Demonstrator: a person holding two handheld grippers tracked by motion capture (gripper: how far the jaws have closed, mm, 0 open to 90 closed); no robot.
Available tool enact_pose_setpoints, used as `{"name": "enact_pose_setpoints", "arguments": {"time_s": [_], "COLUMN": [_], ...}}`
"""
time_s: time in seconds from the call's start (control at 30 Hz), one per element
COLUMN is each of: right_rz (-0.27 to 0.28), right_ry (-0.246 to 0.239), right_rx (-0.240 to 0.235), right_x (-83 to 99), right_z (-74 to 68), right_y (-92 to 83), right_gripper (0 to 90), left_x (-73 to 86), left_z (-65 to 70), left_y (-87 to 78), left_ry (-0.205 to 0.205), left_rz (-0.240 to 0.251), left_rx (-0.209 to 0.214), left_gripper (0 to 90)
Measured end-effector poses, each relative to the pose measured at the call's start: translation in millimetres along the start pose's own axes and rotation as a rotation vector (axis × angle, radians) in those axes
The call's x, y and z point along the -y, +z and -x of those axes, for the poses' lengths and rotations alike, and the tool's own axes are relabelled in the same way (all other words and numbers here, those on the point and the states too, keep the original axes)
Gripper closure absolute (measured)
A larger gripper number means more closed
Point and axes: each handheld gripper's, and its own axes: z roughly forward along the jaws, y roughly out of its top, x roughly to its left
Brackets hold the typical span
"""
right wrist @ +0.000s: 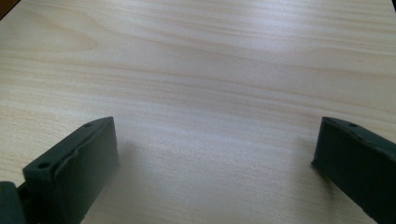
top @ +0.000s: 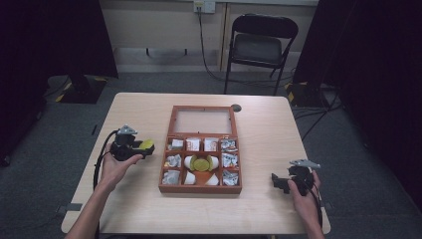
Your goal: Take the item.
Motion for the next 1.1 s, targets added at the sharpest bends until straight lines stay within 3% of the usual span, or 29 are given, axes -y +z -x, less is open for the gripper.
{"name": "enact_pose_setpoints", "arguments": {"time_s": [0.8,1.1], "right_rz": [0.0,0.0], "right_ry": [0.0,0.0], "right_rx": [0.0,0.0], "right_x": [0.0,0.0], "right_z": [0.0,0.0], "right_y": [0.1,0.1], "right_gripper": [0.0,0.0], "left_x": [10.3,11.8], "left_z": [7.8,5.6], "left_y": [28.6,28.7], "left_ry": [0.032,0.01], "left_rz": [-0.11,-0.099], "left_rx": [-0.006,0.001], "left_gripper": [40.5,40.4]}}
